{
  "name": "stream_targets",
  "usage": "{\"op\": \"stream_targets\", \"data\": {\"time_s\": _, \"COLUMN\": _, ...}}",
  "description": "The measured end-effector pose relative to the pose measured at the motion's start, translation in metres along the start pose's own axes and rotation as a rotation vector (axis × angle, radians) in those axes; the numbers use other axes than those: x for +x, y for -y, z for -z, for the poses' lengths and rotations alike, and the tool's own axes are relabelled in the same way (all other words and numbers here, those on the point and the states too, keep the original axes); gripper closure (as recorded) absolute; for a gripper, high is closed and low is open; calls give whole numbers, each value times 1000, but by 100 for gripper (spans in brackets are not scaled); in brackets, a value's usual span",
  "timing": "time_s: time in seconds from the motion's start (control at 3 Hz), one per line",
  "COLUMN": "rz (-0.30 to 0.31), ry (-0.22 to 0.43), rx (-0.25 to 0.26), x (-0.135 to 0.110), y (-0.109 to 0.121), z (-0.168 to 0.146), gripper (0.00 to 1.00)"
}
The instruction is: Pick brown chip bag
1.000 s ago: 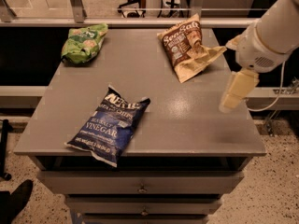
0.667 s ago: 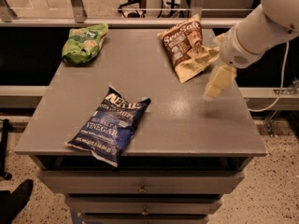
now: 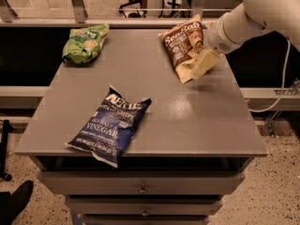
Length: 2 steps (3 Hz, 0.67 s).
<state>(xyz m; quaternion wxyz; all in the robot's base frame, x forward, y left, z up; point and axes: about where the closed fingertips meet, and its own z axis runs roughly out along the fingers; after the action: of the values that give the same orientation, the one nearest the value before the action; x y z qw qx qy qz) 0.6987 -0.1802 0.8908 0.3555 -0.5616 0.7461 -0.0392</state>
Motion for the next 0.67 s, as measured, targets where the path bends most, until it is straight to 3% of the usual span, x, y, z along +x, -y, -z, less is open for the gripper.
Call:
{"op": "stream_targets", "data": {"time_s": 0.33, "rz": -69, "ry": 36, "rx": -8, "x": -5, "y": 23, "z": -22, "gripper": 0}}
{"op": "stream_targets", "data": {"time_s": 0.67, "rz": -162, "ry": 40, "rx": -57, "x": -5, "y": 32, "z": -44, "gripper": 0}}
